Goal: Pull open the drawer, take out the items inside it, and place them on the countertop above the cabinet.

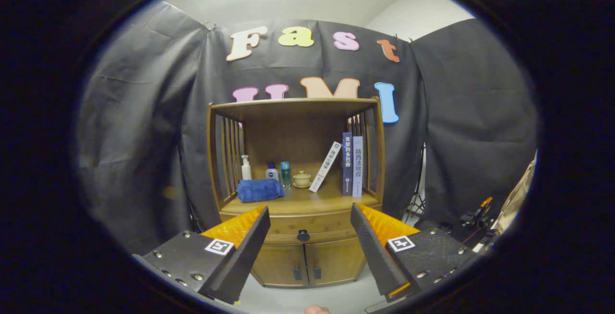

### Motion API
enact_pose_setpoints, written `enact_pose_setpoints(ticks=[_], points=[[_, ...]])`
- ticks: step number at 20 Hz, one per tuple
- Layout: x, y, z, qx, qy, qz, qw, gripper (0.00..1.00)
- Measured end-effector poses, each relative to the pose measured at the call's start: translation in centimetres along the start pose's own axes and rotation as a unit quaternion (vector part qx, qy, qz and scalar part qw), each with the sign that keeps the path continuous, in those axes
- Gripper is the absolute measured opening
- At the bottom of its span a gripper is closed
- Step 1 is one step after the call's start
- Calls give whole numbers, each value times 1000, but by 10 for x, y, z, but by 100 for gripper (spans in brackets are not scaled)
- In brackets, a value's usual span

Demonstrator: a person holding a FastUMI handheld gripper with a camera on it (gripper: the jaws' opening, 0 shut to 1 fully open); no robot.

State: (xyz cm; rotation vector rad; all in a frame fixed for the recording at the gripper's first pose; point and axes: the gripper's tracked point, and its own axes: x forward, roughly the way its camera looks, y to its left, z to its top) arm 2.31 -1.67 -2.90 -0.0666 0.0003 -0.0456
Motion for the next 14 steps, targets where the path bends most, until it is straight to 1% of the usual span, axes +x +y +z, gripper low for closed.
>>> enact_pose_setpoints(ticks=[3,6,10,14], points=[[20,-6,-16,8,9,11,1000,100],[48,-10,-33,11,2,23,1000,100],[91,-13,-89,17,8,30,999,100],[134,-15,-155,23,6,15,1000,100]])
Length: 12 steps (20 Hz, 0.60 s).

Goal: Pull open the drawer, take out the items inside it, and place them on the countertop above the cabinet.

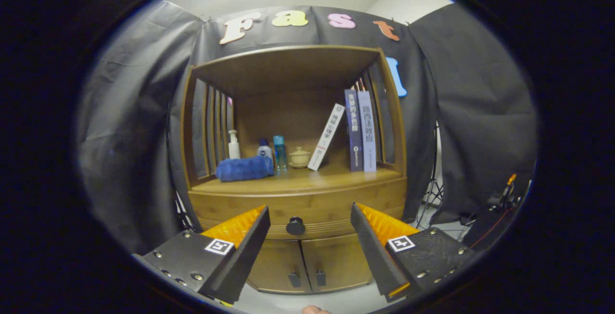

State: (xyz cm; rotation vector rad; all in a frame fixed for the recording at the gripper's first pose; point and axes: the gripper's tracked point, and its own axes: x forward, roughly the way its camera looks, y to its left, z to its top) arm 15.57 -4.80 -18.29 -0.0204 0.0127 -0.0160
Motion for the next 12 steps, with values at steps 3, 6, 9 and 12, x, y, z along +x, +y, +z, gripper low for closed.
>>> enact_pose_setpoints(ticks=[3,6,9,12], points=[[28,0,-50,-24,20,0,999,100],[46,6,-89,-17,62,9,998,100],[72,13,-89,-9,56,11,998,100],[102,24,-77,11,35,13,999,100]])
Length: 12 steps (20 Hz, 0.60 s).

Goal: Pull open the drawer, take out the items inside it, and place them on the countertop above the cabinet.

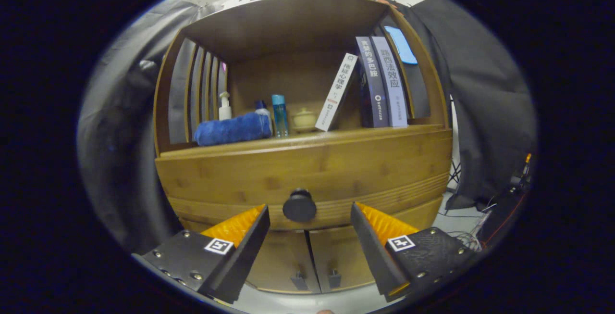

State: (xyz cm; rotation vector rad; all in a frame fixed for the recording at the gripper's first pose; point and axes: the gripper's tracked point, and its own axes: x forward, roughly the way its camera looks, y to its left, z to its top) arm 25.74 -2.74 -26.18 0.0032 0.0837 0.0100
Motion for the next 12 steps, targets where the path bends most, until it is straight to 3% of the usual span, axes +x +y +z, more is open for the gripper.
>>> enact_pose_setpoints(ticks=[2,4,5,9,12], points=[[20,1,-4,-18,3,-7,1000,87],[35,11,-15,-38,13,13,999,73],[43,15,-18,-47,17,17,999,72],[41,14,-15,-50,-33,0,998,43],[40,15,-13,-34,-38,11,999,43]])
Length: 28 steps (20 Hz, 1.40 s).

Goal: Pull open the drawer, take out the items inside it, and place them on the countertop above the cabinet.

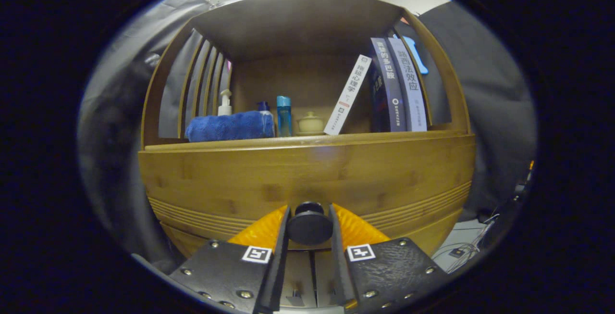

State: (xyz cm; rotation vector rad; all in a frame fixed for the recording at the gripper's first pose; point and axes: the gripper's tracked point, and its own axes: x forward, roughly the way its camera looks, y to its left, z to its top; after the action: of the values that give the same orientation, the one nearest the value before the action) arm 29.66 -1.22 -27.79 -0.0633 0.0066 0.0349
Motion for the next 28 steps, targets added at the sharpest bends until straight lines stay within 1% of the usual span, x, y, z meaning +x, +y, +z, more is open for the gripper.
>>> enact_pose_setpoints(ticks=[1,3,4,7,8,10,12,14,15,16,17,19,20,21,24,25,26,27,28], points=[[0,0,-3,-4,14,0,1000,43],[-4,-1,-6,6,35,-9,999,39],[-8,-1,-5,12,34,-9,999,39],[-38,-3,-15,2,50,7,999,38],[-55,-11,-14,-9,55,-1,998,31],[-63,-17,-12,-1,56,-5,998,15],[-73,-20,10,3,30,-10,999,15],[-74,-30,22,-22,8,-28,999,15],[-75,-31,23,-25,2,-28,999,15],[-69,-27,23,-18,0,-19,1000,23],[-69,-31,22,-7,5,-23,1000,31],[-56,-45,16,19,16,-52,998,46],[-49,-42,15,27,19,-46,998,54],[-44,-34,14,24,19,-33,999,55],[-35,-4,15,-1,12,18,1000,62],[-27,3,8,-20,17,15,1000,65],[-19,-1,1,-40,24,-2,999,67],[-11,-1,-8,-48,31,-6,998,67],[-15,2,-11,-44,29,-10,999,60]])
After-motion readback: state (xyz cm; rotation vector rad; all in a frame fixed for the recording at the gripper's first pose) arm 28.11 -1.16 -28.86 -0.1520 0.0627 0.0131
